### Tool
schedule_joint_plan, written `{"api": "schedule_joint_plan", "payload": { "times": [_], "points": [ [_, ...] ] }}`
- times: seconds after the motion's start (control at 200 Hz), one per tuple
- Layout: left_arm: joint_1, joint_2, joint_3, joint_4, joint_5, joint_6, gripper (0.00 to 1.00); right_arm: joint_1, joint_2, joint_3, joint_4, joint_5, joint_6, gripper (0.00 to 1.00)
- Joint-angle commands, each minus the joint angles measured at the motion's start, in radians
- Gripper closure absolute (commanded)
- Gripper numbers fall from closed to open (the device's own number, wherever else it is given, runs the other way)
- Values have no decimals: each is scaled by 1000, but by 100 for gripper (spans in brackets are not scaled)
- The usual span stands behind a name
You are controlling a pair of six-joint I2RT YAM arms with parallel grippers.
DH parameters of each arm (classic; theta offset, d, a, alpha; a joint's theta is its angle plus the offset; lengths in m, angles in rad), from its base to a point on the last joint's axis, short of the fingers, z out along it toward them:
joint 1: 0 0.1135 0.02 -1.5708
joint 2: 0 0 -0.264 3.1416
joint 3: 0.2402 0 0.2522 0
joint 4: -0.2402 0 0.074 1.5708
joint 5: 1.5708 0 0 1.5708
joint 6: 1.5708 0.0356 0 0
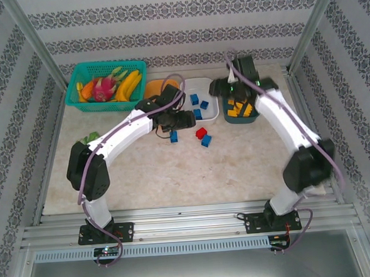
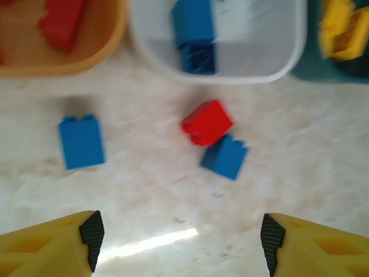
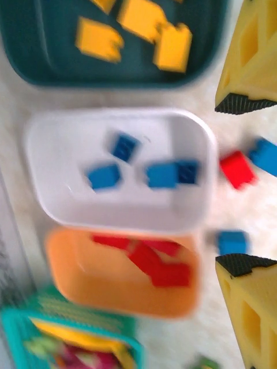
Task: Sort the legos into containers by color
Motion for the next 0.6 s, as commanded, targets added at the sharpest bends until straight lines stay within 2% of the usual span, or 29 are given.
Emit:
{"api": "schedule_joint_plan", "payload": {
  "times": [0.0, 0.1, 0.225, 0.41, 0.595],
  "points": [
    [-4, 8, -78, -22, -95, -15, 26, 15, -141, -303, 320, -181, 65, 31],
    [-2, 50, -88, 10, -102, -10, 25, 51, -284, -548, 461, -258, 120, 31],
    [5, 116, -70, 24, -135, 3, 24, 100, -452, -779, 570, -235, 175, 29],
    [16, 198, -39, 36, -151, 20, 23, 113, -561, -880, 527, -207, 209, 28],
    [28, 256, -15, 49, -179, 39, 27, 115, -598, -888, 515, -221, 223, 27]
  ]
}}
